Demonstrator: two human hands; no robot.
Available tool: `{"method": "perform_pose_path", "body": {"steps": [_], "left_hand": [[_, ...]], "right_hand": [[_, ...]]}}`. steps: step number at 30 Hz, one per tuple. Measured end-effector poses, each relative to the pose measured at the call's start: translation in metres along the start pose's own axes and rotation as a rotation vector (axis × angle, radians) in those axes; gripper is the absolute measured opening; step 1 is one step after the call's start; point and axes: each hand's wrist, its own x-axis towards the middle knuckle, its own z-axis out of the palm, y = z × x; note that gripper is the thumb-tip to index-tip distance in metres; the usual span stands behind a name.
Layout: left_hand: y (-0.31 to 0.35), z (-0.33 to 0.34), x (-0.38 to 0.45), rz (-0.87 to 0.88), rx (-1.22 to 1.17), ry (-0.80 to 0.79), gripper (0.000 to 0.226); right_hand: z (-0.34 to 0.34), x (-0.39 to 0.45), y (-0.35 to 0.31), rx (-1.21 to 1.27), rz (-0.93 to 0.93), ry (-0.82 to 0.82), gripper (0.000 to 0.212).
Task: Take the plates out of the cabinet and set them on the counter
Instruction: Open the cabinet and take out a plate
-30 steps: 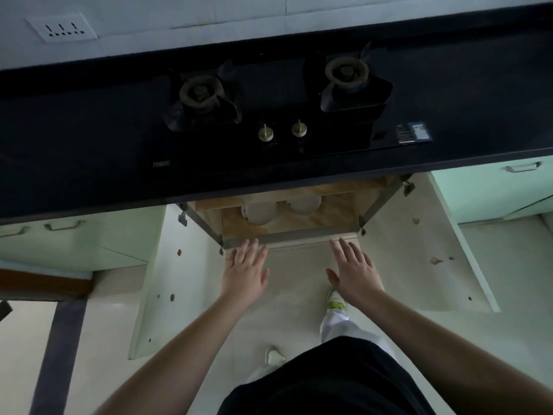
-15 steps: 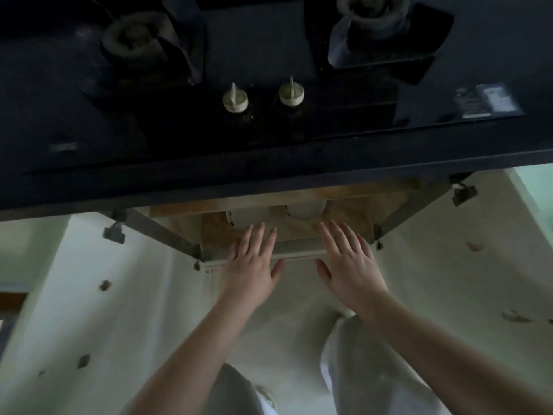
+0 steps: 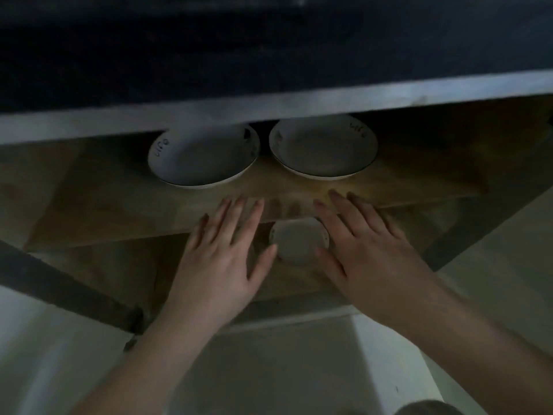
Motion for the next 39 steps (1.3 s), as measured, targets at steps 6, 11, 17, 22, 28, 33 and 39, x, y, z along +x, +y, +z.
{"method": "perform_pose_path", "body": {"steps": [6, 11, 17, 22, 28, 33, 39], "left_hand": [[-0.009, 0.015, 0.02, 0.029, -0.003, 0.12, 0.068], [0.003, 0.018, 0.03, 0.07, -0.05, 0.165, 0.065], [0.009, 0.019, 0.065, 0.081, -0.111, 0.125, 0.063], [0.012, 0.022, 0.106, -0.073, -0.291, 0.129, 0.061], [0.019, 0.015, 0.139, -0.478, -1.099, 0.0, 0.023], [0.025, 0.01, 0.153, -0.652, -1.618, -0.036, 0.037], [0.024, 0.005, 0.163, -0.757, -1.835, -0.096, 0.046]], "right_hand": [[0.031, 0.009, 0.011, -0.066, 0.025, 0.098, 0.065], [0.034, 0.003, 0.011, -0.083, 0.052, 0.165, 0.063], [0.028, 0.017, 0.017, -0.101, 0.066, 0.25, 0.062], [0.03, 0.048, 0.044, -0.073, 0.093, 0.361, 0.063], [0.024, 0.096, 0.094, 0.16, 0.225, 0.367, 0.057], [0.008, 0.123, 0.121, 0.54, 0.356, 0.281, 0.041], [-0.001, 0.155, 0.135, 1.284, 0.788, 0.252, 0.037]]}}
